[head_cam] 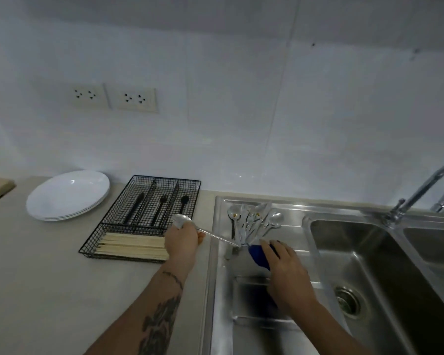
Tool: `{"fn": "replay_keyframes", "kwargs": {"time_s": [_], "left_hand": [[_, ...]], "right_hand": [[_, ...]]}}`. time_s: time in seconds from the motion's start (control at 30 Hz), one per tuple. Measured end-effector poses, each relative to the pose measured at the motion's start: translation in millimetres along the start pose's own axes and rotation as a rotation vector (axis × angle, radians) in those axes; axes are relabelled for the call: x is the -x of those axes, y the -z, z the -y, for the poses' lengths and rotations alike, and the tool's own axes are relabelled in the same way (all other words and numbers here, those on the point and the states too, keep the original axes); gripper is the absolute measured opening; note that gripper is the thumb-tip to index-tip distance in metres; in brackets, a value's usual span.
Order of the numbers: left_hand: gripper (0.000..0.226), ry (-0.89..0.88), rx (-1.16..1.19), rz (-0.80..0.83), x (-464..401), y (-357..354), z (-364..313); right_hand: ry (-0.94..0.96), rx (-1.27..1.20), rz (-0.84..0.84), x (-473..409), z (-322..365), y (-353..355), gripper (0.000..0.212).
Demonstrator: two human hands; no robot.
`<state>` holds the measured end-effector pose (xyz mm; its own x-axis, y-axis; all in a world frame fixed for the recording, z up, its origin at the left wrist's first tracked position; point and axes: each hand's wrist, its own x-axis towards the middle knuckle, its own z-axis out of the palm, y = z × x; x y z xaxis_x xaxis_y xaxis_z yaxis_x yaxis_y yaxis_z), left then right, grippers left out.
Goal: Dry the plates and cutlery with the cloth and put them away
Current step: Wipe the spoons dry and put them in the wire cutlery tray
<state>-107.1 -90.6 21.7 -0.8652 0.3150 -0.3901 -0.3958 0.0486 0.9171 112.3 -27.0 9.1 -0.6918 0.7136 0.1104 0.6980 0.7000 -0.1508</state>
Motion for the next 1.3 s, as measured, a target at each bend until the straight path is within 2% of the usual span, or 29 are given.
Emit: {"fn": "replay_keyframes", "kwargs": {"time_s": [0.17,0.3,0.43,0.53,0.63,0.8,0.93,1.0,1.07,1.1,1.17,1.23,1.3], "left_hand": [[0.056,-0.062,-0.322,-0.044,-84,-6,-25],[0.037,-0.218,-0.642,0.058,-131,-17,-47],[0.039,-0.305,-0.895,0.178,-167,-32,-57],[0.025,-0.304,-1.041,0.28,-182,-42,-63],[0.028,-0.31,-1.165,0.373,-196,-48,-64],[0.024,-0.332,-1.34,0.365,-203,-53,-66],[0.016,-0.285,-1.45,0.451,-195,-56,-69],[0.019,-0.351,-1.526,0.426,-185,-57,-62],[0.034,-0.571,-1.529,0.309,-164,-62,-49],[0.033,-0.672,-1.443,0.271,-148,-67,-41],[0.027,-0.742,-1.224,0.325,-110,-81,-20],[0.025,-0.618,-1.114,0.426,-73,-97,6],[0.041,-0.438,-1.081,0.497,-58,-107,35]], "right_hand": [[-0.009,-0.08,-0.036,-34,-1,-10,0.089],[-0.068,-0.133,-0.032,-45,-7,-27,0.087],[-0.111,-0.178,-0.024,-48,-16,-43,0.082],[-0.141,-0.201,-0.027,-51,-20,-49,0.081],[-0.155,-0.221,-0.026,-56,-23,-50,0.08],[-0.147,-0.233,-0.024,-61,-25,-48,0.077],[-0.147,-0.245,-0.019,-63,-24,-49,0.078],[-0.148,-0.245,-0.029,-63,-23,-49,0.078],[-0.156,-0.251,-0.041,-63,-23,-49,0.077],[-0.162,-0.257,-0.048,-63,-23,-49,0.077],[-0.172,-0.268,-0.064,-62,-23,-49,0.076],[-0.177,-0.275,-0.077,-60,-25,-47,0.076],[-0.183,-0.28,-0.089,-56,-28,-44,0.076]]}}
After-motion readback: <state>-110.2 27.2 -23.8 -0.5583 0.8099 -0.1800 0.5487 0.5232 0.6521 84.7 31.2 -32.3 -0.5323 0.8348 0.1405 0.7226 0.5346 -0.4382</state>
